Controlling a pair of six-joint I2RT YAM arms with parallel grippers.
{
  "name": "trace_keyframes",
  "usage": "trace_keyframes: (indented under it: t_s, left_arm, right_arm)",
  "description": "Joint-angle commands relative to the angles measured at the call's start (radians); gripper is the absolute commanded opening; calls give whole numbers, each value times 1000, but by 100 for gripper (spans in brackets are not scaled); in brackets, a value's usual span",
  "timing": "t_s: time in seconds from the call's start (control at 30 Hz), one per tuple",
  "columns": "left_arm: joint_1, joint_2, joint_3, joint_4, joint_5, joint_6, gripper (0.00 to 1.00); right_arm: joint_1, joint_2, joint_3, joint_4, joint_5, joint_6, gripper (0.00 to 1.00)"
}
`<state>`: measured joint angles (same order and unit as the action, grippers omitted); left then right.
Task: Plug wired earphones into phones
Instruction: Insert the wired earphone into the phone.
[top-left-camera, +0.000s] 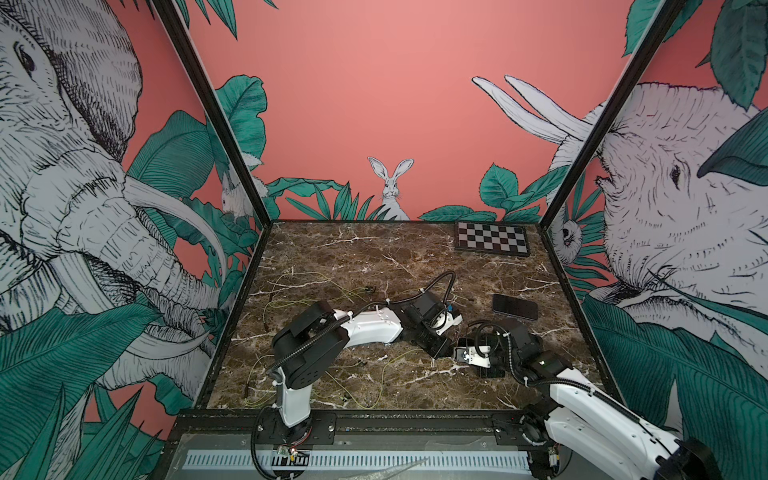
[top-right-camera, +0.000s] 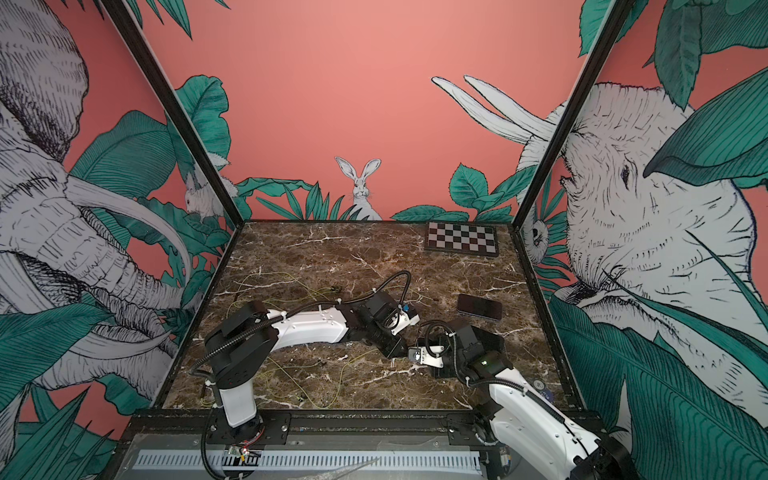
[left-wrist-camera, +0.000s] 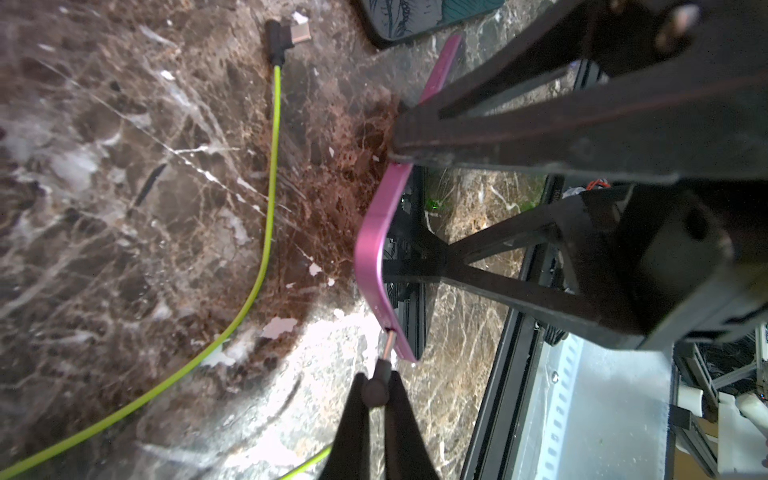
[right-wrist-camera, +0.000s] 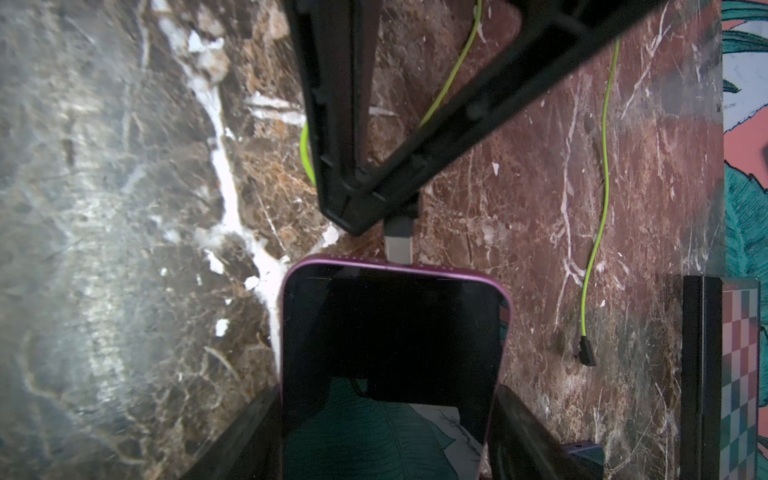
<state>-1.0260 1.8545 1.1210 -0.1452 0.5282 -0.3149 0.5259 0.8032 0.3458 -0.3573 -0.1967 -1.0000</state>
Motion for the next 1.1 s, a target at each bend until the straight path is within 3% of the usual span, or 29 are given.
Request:
trace_keyframes:
  t_s: [0.0,0.33,0.83,1.07]
  left_arm:
    - [-11,-35,39,-25,-23,-23,0]
    - [-13,-23,51,-27,-44,-112,0]
    - [-29,5,114,-102,-13,-110,0]
    - [-29,26,131,-150,-68,-129,0]
  right_arm:
    - [20,-4,27,115,-16,-23,67]
    - [42,-5,19,150,20,-29,67]
    - [67,19,33,136,40,-18,66]
    - [72,12,30,141,48,-9,66]
